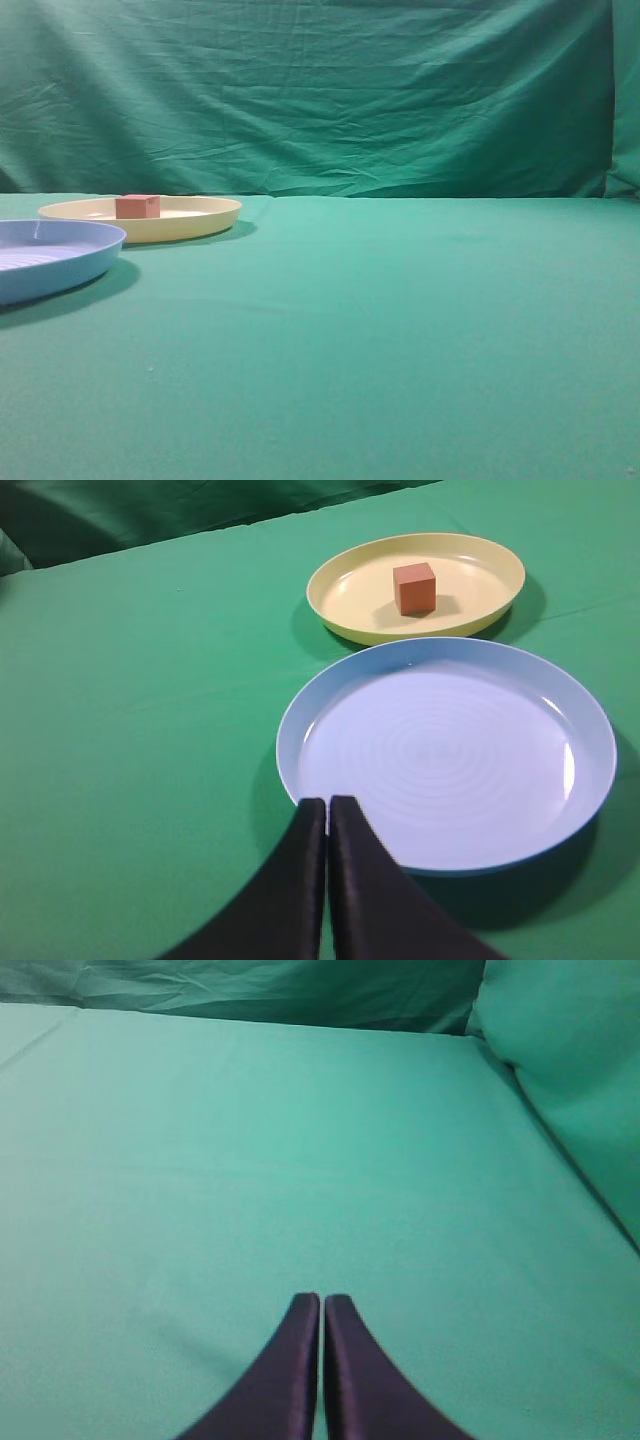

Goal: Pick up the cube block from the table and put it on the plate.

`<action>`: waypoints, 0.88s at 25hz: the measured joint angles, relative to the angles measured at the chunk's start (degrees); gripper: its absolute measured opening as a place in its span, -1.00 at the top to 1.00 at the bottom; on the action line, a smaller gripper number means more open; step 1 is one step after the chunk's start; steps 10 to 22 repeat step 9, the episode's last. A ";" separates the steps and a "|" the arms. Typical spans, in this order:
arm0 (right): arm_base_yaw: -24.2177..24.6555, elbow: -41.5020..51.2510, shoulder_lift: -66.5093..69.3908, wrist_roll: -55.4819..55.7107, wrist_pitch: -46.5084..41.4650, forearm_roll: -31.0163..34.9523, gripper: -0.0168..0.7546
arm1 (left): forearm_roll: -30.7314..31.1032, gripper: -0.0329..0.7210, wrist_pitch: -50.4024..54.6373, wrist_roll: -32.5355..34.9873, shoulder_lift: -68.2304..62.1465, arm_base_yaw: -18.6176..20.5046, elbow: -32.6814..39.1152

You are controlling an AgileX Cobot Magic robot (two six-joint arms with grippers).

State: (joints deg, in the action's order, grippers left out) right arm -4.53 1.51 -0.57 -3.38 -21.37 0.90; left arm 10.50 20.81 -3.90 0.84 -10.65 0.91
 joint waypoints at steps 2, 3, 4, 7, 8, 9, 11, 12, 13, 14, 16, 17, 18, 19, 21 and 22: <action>0.00 0.00 0.00 0.10 0.00 0.00 0.96 | 0.00 0.91 0.00 0.00 0.00 0.00 0.00; 0.00 0.00 0.00 0.10 0.00 0.00 0.96 | 0.00 0.91 0.00 0.00 0.00 0.00 0.00; 0.00 0.00 0.00 0.10 0.00 0.00 0.96 | 0.00 0.91 0.00 0.00 0.00 0.00 0.00; 0.00 0.00 0.00 0.02 0.00 0.00 0.96 | 0.00 0.91 0.00 0.00 0.00 0.00 0.00; 0.00 0.00 0.00 0.02 0.00 0.00 0.96 | 0.00 0.91 0.00 0.00 0.00 0.00 0.00; 0.00 0.00 0.00 0.02 0.00 0.00 0.96 | 0.00 0.91 0.00 0.00 0.00 0.00 0.00; 0.00 0.00 0.00 0.02 0.00 0.00 0.96 | 0.00 0.91 0.00 0.00 0.00 0.00 0.00; 0.00 0.00 0.00 0.02 0.00 0.00 0.96 | 0.00 0.91 0.00 0.00 0.00 0.00 0.00; 0.00 0.00 0.00 0.02 0.00 0.00 0.96 | 0.00 0.91 0.00 0.00 0.00 0.00 0.00; 0.00 0.00 0.00 0.02 0.00 0.00 0.96 | 0.00 0.91 0.00 0.00 0.00 0.00 0.00; 0.00 0.00 0.00 0.02 0.00 0.00 0.96 | 0.00 0.91 0.00 0.00 0.00 0.00 0.00; 0.00 0.00 0.00 0.02 0.00 0.00 0.96 | 0.00 0.91 0.00 0.00 0.00 0.00 0.00; 0.00 0.00 0.00 0.02 0.00 0.00 0.96 | 0.00 0.91 0.00 0.00 0.00 0.00 0.00; 0.00 0.00 0.00 0.02 0.00 0.00 0.96 | 0.00 0.91 0.00 0.00 0.00 0.00 0.00; 0.00 0.00 0.00 0.02 0.00 0.00 0.96 | 0.00 0.91 0.00 0.00 0.00 0.00 0.00; 0.00 0.00 0.00 0.02 0.00 0.00 0.96 | 0.00 0.91 0.00 0.00 0.00 0.00 0.00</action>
